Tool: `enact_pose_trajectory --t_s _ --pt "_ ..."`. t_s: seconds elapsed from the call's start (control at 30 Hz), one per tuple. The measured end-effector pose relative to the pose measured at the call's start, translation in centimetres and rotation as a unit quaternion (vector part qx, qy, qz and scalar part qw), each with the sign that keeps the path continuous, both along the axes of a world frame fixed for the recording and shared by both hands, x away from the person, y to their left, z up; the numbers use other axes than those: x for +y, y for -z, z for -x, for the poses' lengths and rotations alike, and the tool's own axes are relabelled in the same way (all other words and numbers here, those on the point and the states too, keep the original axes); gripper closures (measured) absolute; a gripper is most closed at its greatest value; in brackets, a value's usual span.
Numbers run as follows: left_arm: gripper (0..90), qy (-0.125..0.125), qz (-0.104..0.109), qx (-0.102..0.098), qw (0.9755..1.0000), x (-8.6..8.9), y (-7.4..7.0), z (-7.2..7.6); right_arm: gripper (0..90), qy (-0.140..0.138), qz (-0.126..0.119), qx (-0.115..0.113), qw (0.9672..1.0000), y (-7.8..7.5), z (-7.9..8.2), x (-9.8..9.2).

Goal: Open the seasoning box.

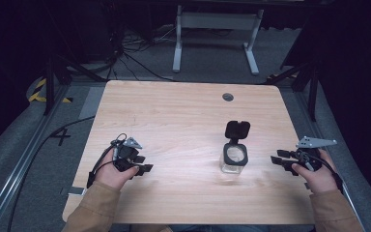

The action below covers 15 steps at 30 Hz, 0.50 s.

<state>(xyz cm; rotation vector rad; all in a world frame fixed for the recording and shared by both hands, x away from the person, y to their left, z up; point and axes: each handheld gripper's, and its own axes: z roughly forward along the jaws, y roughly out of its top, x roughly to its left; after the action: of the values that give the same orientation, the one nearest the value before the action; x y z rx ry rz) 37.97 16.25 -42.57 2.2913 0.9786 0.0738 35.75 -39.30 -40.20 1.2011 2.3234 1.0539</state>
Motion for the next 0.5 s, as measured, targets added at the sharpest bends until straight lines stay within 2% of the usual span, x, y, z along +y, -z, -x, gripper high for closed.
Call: enact_pose_trajectory --t_s 0.07,0.23,0.3,0.37,0.5 --pt "51.5 0.0 -0.007 0.011 0.9999 0.1 0.4 -0.2 55.6 0.002 0.007 0.001 1.0 0.5 -0.1 0.0" --pt "51.8 -0.006 -0.021 0.023 0.9995 0.4 1.6 -0.8 53.9 0.01 0.012 0.015 0.9998 2.0 -0.3 -0.2" --pt "51.4 -0.01 -0.029 0.019 0.9993 0.6 2.0 -1.1 52.3 0.012 0.018 0.016 0.9996 2.5 -0.3 -0.2" --pt "50.3 -0.021 -0.022 0.019 0.9993 0.6 2.5 -1.3 50.5 0.015 0.025 0.013 0.9995 3.1 -0.4 -0.1" --pt "47.6 -0.022 -0.021 0.0 0.9995 0.1 2.8 -1.4 49.3 0.022 0.023 0.011 0.9994 4.1 -0.4 0.2"
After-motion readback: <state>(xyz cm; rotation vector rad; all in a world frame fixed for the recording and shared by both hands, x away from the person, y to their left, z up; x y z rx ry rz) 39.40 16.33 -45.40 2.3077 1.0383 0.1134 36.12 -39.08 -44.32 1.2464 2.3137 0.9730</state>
